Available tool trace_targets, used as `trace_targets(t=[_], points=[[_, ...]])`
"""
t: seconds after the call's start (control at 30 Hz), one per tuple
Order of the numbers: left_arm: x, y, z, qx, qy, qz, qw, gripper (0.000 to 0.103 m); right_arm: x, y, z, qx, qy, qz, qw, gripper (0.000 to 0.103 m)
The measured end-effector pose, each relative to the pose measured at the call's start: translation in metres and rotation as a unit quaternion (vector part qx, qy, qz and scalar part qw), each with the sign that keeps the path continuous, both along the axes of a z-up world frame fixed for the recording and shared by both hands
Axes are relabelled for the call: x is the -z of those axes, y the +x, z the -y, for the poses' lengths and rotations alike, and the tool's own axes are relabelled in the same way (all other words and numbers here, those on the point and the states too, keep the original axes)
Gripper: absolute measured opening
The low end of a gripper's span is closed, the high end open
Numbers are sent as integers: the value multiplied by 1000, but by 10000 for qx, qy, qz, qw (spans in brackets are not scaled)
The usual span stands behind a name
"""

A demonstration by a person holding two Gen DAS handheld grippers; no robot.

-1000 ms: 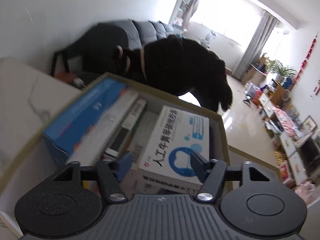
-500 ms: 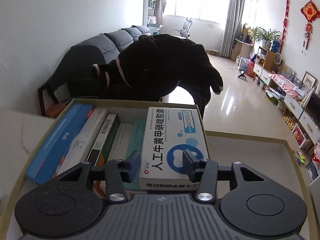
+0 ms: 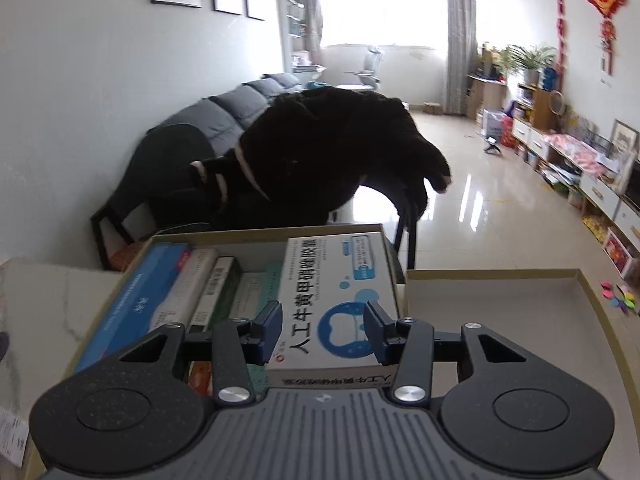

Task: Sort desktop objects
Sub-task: 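Move the left gripper to the green-and-white box on the table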

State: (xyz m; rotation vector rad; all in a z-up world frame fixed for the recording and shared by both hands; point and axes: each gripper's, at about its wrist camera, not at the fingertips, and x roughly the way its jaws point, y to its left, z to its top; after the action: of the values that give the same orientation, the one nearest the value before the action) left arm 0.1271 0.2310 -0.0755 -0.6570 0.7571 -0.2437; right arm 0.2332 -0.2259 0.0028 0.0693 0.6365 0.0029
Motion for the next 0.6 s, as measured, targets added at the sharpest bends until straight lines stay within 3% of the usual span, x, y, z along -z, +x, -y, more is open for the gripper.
trace_targets(t=[0.27, 0.43, 0.5, 0.6], points=[[-6, -9, -12, -200, 242, 78, 9995, 98, -7, -23, -15, -384, -47, -45, 9992, 50], [-6, -13, -17, -242, 704, 40, 9972, 100, -13, -46, -27, -542, 29, 120, 9985, 60], [-5, -16, -15, -275, 1019, 23, 9944, 102, -15, -58, -31, -607, 100, 240, 9978, 68], [-4, -21, -14, -314, 1403, 11, 9896, 103, -18, -76, -37, -736, 261, 383, 9962, 72]])
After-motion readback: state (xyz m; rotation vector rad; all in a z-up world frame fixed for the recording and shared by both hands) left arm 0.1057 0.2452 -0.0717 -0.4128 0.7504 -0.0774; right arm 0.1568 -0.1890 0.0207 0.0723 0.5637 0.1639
